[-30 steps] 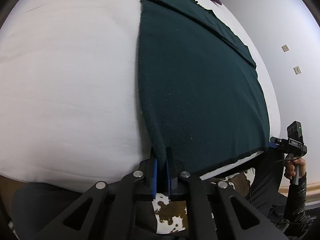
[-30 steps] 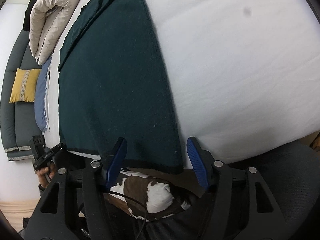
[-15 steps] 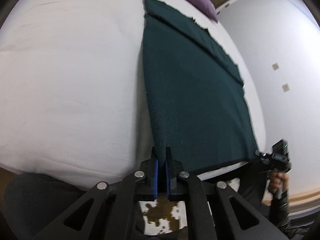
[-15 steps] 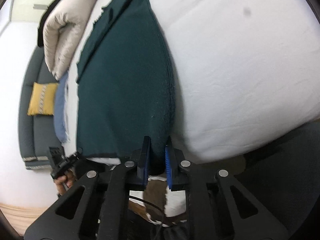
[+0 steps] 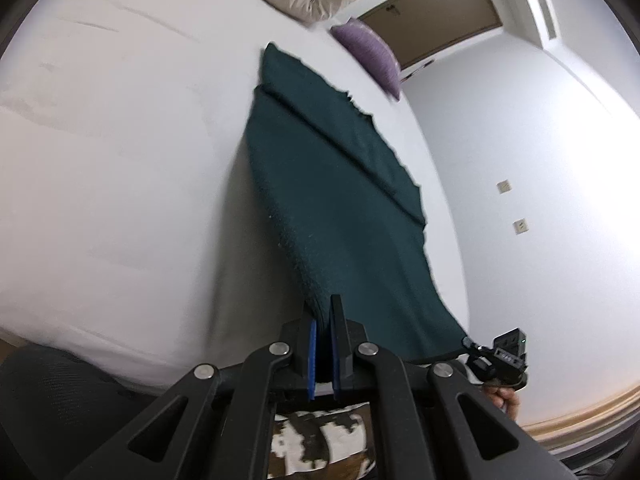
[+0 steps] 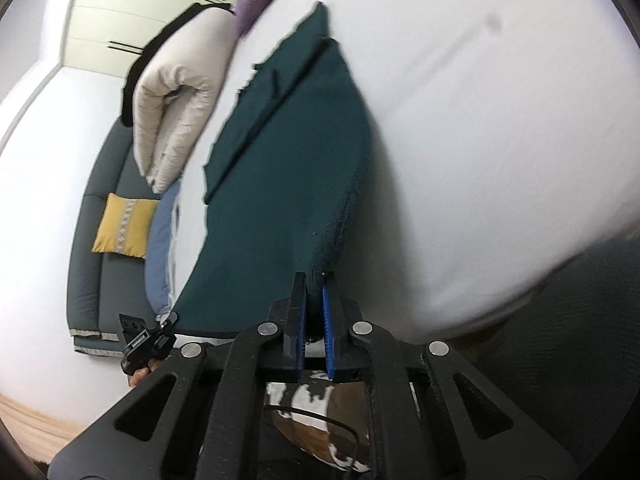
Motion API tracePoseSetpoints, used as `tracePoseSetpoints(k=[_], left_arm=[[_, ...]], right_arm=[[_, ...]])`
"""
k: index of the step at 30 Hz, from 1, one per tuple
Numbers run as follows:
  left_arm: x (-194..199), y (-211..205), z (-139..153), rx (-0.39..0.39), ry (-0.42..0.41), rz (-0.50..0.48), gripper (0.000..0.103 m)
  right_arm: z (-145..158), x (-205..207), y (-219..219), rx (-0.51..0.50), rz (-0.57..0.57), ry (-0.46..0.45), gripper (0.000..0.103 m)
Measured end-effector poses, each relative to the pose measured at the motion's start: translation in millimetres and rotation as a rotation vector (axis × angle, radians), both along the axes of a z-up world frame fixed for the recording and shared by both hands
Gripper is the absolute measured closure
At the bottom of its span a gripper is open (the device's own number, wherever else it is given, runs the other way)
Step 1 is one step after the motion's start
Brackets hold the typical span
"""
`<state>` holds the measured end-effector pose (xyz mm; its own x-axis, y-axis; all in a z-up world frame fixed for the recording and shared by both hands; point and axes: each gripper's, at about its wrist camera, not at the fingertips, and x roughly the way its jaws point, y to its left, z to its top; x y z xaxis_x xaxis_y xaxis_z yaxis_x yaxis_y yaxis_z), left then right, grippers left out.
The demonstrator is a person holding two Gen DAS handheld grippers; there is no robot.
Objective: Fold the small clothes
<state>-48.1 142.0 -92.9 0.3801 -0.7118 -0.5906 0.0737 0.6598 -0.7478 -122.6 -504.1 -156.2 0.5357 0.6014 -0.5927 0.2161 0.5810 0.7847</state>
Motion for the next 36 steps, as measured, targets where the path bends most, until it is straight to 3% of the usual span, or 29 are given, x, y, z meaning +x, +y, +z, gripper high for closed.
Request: tracePoseSetpoints(k=[7,14,19,29,36], left_arm=[[20,9,24,-0.115,-0.050,0.050,0.097],[72,2,46,-0.136,-0.107,0.077,0.097],[126,-3,47,-0.151,-0.104,0.115,0.097],[259,-26,46,-0.087,-0.110,0.161,0.097],[347,-45,15,-0.004,-0.066,0.202,0.097]], right_arm=[[34,32,10,0.018,0.028,-0.086,0.097],[72,95,4,0.019,0.011,-0.164,0.097],[88,159,-10,0.018,-0.035,-0.195,0.097],[80,306,-36,-0.006,-0.157,-0.183,0.097],[37,410,-50,-0.049,-0.233,-0.115,0.097]])
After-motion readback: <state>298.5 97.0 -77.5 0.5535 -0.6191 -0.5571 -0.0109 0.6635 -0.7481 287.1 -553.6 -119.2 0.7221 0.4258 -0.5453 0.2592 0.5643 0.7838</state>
